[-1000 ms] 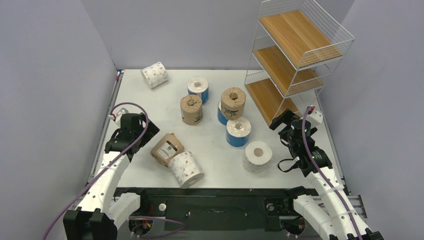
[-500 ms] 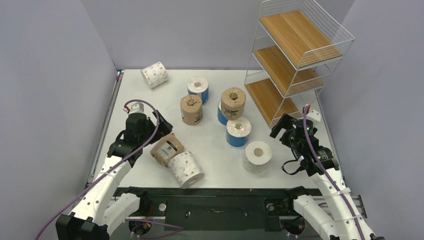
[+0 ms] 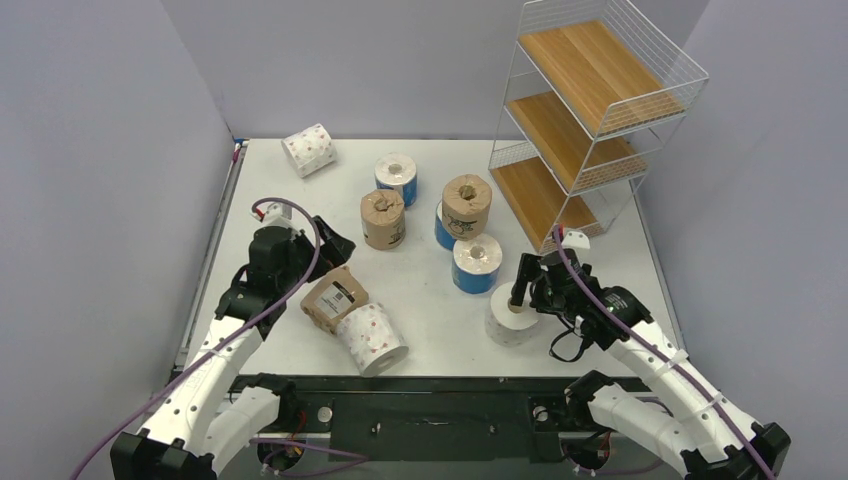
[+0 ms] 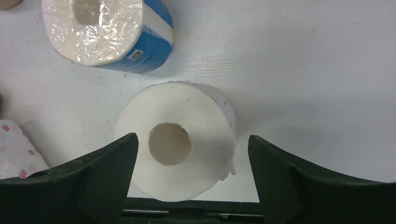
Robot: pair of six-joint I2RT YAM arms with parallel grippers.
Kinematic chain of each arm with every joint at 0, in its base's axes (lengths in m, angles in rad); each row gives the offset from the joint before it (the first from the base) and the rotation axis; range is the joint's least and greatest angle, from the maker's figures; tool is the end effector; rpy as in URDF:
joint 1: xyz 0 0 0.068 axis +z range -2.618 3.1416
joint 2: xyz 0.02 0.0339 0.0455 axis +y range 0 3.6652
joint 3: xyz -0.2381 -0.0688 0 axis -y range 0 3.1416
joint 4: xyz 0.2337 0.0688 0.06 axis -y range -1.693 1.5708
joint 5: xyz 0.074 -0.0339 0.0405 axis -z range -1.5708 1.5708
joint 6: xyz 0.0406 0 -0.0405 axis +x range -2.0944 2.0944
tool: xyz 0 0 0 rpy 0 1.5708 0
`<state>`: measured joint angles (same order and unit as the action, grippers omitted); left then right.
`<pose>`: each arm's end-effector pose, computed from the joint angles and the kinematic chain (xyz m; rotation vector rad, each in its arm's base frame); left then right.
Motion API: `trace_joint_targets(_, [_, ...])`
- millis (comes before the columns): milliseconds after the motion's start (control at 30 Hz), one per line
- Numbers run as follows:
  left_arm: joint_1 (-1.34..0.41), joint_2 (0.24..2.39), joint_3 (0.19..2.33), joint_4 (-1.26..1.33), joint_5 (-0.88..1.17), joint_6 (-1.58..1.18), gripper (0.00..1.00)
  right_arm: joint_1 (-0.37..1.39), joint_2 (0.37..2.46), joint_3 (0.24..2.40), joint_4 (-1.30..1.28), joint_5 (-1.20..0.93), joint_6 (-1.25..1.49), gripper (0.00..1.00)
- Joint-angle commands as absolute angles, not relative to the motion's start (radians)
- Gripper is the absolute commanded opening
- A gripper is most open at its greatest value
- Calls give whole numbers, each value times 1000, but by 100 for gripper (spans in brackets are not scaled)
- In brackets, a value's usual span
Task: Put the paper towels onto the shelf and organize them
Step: Pick up the paper towel from the center of the board.
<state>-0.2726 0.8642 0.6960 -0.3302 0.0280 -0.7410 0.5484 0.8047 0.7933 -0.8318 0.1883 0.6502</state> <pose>0.1986 -0.0567 0.2598 -0.4780 2.0801 -0.6417 0.1448 0.0795 0.2574 0.2100 2.4117 0.3309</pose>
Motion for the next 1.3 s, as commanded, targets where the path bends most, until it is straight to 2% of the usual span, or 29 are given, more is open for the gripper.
trace_joint_targets(0, [-275, 859, 695, -271, 41, -747, 96, 572, 833, 765, -821, 250, 703, 82])
trace_joint_targets(567, [-275, 891, 676, -255, 55, -762, 96, 580, 877, 737, -817, 265, 742, 67])
trace_joint_targets(1100, [-275, 892, 681, -251, 80, -766, 96, 619, 896, 729, -845, 250, 752, 67])
trace_joint_targets(1267, [-276, 890, 676, -249, 86, -770, 96, 622, 902, 722, -844, 251, 757, 61])
